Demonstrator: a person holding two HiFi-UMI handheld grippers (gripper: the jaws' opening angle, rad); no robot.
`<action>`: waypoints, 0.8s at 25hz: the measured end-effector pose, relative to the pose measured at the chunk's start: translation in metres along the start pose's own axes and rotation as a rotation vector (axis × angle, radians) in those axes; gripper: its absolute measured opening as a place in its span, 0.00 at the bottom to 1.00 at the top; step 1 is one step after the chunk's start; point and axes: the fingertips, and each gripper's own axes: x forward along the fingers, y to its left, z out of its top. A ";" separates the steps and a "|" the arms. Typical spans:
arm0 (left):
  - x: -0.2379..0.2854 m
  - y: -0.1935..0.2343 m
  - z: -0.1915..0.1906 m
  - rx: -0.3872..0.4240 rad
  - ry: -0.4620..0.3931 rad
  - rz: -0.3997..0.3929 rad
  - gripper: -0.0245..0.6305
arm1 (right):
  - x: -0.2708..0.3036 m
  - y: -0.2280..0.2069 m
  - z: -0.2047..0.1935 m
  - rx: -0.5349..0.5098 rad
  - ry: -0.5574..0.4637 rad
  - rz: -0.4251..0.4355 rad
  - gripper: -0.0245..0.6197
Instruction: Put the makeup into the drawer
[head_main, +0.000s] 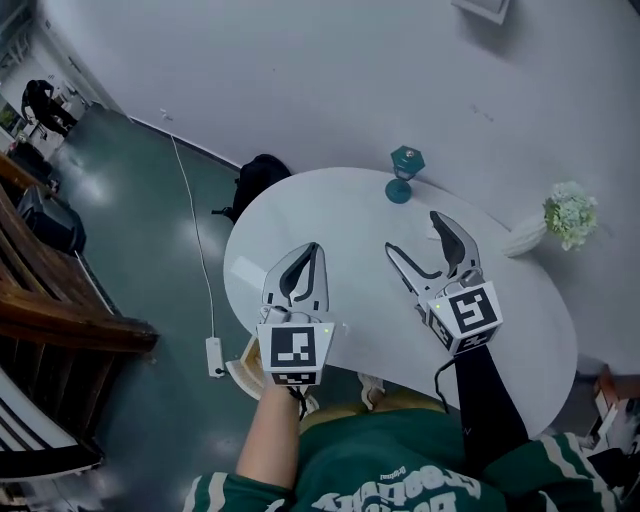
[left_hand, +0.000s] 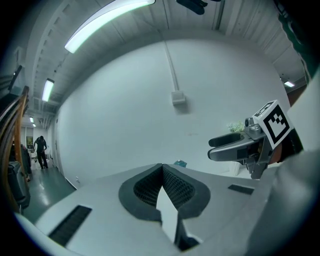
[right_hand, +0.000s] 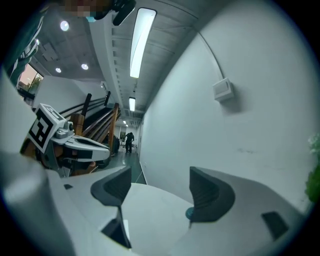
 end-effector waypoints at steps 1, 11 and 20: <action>0.010 -0.011 -0.001 -0.001 0.000 -0.011 0.04 | -0.004 -0.012 -0.005 0.002 0.007 -0.008 0.62; 0.068 -0.089 -0.017 0.012 0.052 -0.120 0.04 | -0.009 -0.073 -0.087 -0.047 0.234 0.176 0.64; 0.070 -0.090 -0.040 0.018 0.124 -0.117 0.04 | 0.021 -0.121 -0.204 -0.221 0.564 0.398 0.68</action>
